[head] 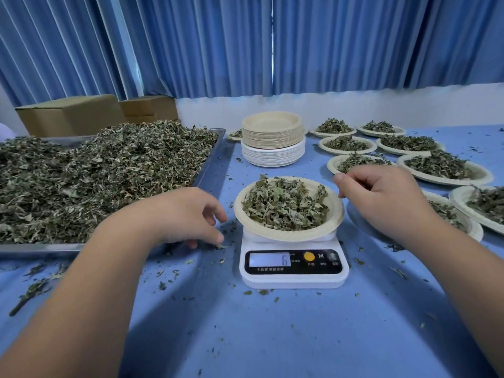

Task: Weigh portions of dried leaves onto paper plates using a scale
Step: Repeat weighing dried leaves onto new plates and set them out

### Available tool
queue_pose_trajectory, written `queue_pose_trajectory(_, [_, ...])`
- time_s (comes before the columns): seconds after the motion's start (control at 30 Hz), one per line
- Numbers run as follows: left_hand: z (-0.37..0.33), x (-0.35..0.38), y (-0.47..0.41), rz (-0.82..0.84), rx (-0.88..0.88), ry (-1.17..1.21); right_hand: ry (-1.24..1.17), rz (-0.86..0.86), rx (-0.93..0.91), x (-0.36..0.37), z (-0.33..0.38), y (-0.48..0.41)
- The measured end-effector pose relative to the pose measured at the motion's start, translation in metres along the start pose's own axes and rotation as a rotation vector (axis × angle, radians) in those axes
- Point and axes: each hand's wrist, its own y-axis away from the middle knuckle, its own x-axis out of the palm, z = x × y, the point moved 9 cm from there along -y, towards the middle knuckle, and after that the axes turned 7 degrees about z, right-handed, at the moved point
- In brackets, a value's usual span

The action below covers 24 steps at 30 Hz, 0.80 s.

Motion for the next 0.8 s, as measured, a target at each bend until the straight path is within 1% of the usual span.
queue_pose_trajectory(0.1, [-0.005,0.009,-0.003,0.012,-0.035,-0.187,-0.008,0.003,0.002,0.0,0.0,0.0])
queue_pose_trajectory(0.2, [-0.01,0.019,-0.009,0.044,-0.03,-0.282,-0.017,0.004,0.006,0.001,-0.001,0.0])
queue_pose_trajectory(0.33, [-0.01,0.023,-0.013,0.049,-0.03,-0.255,-0.011,0.01,0.008,0.002,-0.001,0.001])
queue_pose_trajectory(0.43, [-0.009,0.02,-0.012,0.009,-0.01,-0.199,-0.003,0.005,0.006,0.001,0.0,0.001])
queue_pose_trajectory(0.5, [-0.01,0.008,-0.011,-0.08,0.02,-0.163,-0.005,0.004,0.01,0.001,-0.001,0.001])
queue_pose_trajectory(0.63, [0.002,-0.039,0.005,-0.44,0.043,-0.017,-0.014,-0.003,0.029,0.0,-0.004,0.0])
queue_pose_trajectory(0.7, [0.018,-0.055,0.013,-0.575,-0.007,0.036,0.005,-0.011,0.038,-0.001,-0.005,-0.001])
queue_pose_trajectory(0.8, [0.037,-0.059,0.013,-0.643,-0.139,-0.014,0.0,-0.026,0.055,-0.002,-0.007,-0.001])
